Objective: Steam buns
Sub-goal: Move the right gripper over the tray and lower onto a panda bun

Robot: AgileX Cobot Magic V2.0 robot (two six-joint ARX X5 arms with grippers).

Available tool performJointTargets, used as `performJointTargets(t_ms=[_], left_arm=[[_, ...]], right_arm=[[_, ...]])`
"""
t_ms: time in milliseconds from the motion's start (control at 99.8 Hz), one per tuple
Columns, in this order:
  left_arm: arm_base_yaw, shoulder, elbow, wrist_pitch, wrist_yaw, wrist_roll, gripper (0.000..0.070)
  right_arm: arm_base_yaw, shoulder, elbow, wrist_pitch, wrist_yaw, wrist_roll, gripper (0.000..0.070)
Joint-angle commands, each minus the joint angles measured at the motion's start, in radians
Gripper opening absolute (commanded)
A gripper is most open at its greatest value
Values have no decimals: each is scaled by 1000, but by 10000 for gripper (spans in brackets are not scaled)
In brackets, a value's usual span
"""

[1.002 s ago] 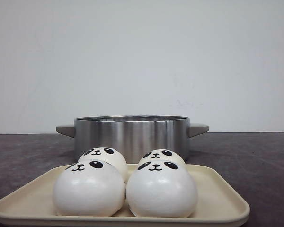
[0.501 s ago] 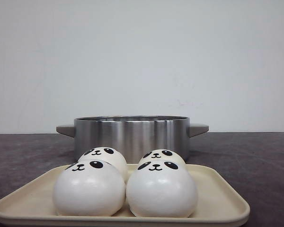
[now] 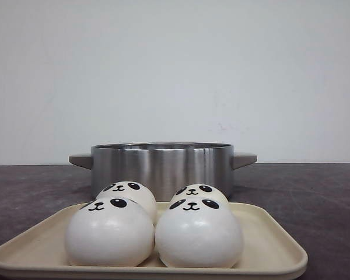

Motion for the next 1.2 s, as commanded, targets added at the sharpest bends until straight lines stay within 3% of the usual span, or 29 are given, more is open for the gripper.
performJointTargets(t_ms=[0,140,170,200,281,331,381,481,591,702,752,832,1052,1193], left_arm=[[0,77,76,-11,8,100,4],[0,211,175,-21,69,122,7],[-2,228,182,-12,89,122,30],[-10,240,184,2,100,122,76],[-32,253,184,10,103,123,257],[-45,254,184,1,103,123,354],[-60,254,184,-7,104,123,406],[-82,252,184,-21,103,122,408],[-95,253,184,-37,103,123,408],[-97,253,184,-45,101,123,412],[-97,253,184,-45,98,123,453],[-98,253,184,-46,94,124,524],[-116,252,184,-64,90,126,524],[-142,252,184,-79,87,125,524]], right_arm=[[12,55,66,14,-6,-73,4],[57,172,145,17,-33,-121,8],[71,193,151,25,-43,-117,39],[85,212,152,39,-59,-109,133],[128,259,152,69,-87,-56,518],[161,291,152,87,-98,-17,632],[196,323,152,108,-102,6,637],[281,386,152,174,-67,6,637],[401,464,166,207,53,6,637],[522,572,214,133,189,16,637],[561,630,246,81,223,28,637],[596,727,312,-18,239,68,637],[647,965,480,-292,231,139,633],[689,1063,497,-361,229,160,633]])
